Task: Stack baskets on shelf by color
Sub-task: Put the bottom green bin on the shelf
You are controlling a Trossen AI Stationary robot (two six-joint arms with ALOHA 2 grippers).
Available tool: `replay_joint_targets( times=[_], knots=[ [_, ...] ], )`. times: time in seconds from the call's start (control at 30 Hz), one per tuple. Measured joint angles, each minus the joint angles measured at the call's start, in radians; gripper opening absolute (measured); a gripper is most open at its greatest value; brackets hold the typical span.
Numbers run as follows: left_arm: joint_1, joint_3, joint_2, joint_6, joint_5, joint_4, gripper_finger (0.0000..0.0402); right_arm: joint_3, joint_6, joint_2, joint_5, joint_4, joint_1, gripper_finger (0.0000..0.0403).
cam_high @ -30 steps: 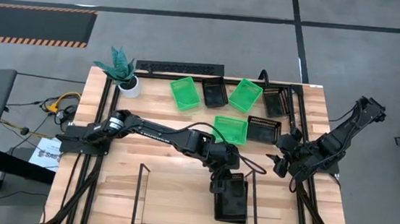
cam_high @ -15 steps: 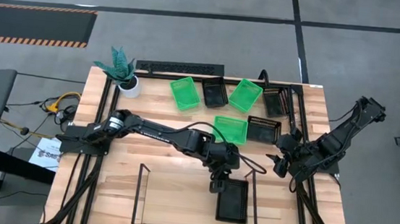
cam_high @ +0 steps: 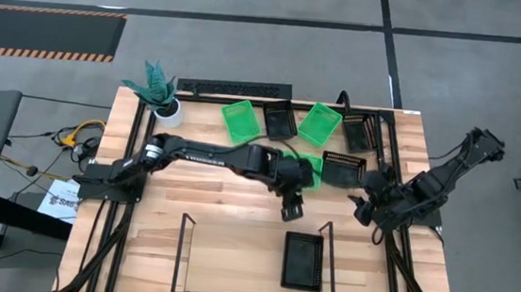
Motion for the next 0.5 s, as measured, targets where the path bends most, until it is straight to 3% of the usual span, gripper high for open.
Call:
replay_joint_targets(
  times=[0.27, 0.5],
  knots=[
    [0.059, 0.051, -0.01, 0.126, -0.111, -0.11, 0.0154, 0.0, -0.014, 0.001, 0.0, -0.005, -0.089, 0.0282],
    [0.14, 0.026, -0.009, 0.085, -0.128, -0.16, 0.0154, -0.044, -0.025, 0.0, 0.0, 0.01, -0.142, 0.0282]
  ],
)
